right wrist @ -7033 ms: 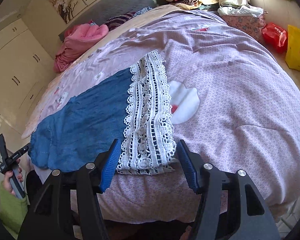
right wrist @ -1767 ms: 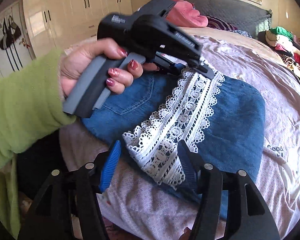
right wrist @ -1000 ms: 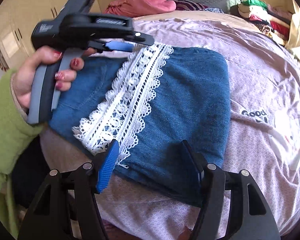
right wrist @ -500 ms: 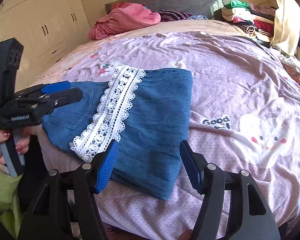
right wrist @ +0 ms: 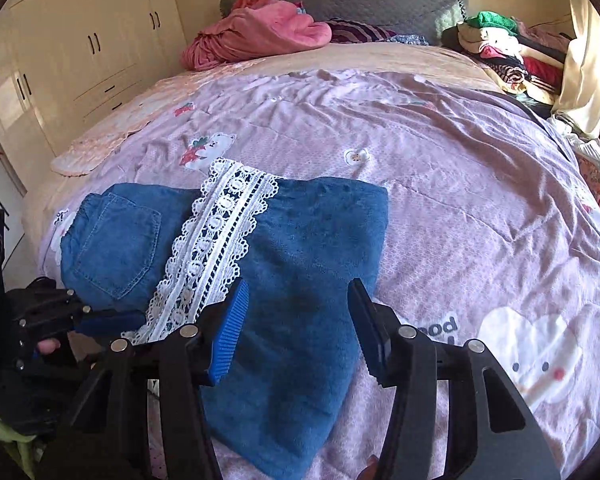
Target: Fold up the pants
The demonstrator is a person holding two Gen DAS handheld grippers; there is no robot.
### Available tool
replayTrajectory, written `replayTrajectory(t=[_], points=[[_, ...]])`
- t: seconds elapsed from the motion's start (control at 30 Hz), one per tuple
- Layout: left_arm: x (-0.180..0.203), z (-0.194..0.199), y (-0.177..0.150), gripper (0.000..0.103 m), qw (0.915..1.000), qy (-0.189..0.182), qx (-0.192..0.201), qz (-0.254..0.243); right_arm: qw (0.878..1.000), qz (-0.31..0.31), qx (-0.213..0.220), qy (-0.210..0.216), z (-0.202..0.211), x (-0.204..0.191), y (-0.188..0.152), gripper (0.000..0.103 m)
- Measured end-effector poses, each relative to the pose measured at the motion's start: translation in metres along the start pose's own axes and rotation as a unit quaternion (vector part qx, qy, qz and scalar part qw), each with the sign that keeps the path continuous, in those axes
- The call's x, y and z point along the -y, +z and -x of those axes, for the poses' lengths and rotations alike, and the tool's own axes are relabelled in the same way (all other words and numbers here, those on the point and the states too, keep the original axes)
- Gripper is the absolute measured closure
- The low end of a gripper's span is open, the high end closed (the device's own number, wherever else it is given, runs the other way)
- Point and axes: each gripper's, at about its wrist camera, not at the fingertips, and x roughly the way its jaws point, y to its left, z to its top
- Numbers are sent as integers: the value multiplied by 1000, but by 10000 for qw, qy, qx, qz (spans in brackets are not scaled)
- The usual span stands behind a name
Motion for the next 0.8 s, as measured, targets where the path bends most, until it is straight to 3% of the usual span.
replayTrajectory(t=[0.27, 0.47, 0.8], points=[[-8, -12, -5, 81, 9999, -67, -104, 105, 9981, -29, -599, -117, -50, 6, -5, 52], [-14, 4, -3, 76, 9997, -93, -1, 207, 9988, -237, -420, 43, -34, 6, -5, 51], [-39, 44, -2, 51, 9976, 298, 319, 534, 9998, -50, 105, 174, 7, -21, 16, 43]])
